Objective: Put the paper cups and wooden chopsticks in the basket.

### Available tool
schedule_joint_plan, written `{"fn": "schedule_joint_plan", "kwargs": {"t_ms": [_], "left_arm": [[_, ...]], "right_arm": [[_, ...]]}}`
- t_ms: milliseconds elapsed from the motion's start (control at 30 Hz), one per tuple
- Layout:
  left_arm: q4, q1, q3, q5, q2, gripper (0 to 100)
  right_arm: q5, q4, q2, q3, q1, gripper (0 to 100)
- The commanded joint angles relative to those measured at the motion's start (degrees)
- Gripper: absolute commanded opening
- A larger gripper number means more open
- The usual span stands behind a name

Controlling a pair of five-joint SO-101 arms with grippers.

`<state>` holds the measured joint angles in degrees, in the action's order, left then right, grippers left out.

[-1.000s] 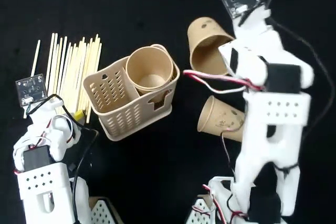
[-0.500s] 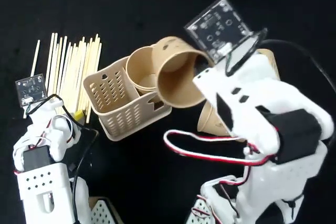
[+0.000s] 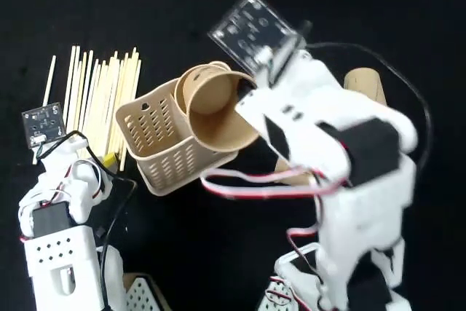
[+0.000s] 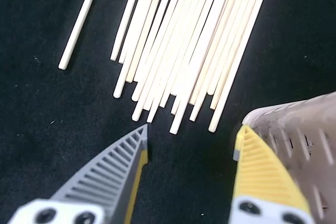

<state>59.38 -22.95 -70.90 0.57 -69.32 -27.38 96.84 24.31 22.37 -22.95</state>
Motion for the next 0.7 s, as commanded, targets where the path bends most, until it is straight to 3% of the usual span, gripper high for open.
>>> {"fn": "schedule_joint_plan", "kwargs": {"t_ms": [0, 367, 567, 667], "left_arm": [[-1.05, 0.04, 0.13, 0.62, -0.44, 26], [-1.05, -0.04, 0.13, 0.62, -0.44, 26], [-1.05, 0.04, 0.13, 0.62, -0.44, 26], [-1.05, -0.04, 0.13, 0.62, -0.44, 26]], "right_arm": [[0.53, -2.11, -4.44, 1.01, -0.62, 1.1], [0.26, -2.99, -13.05, 2.33, 4.31, 2.1], [0.09, -6.68, -16.22, 2.33, 3.25, 24.9], [0.09, -8.79, -16.75, 2.24, 1.05, 29.2]]}}
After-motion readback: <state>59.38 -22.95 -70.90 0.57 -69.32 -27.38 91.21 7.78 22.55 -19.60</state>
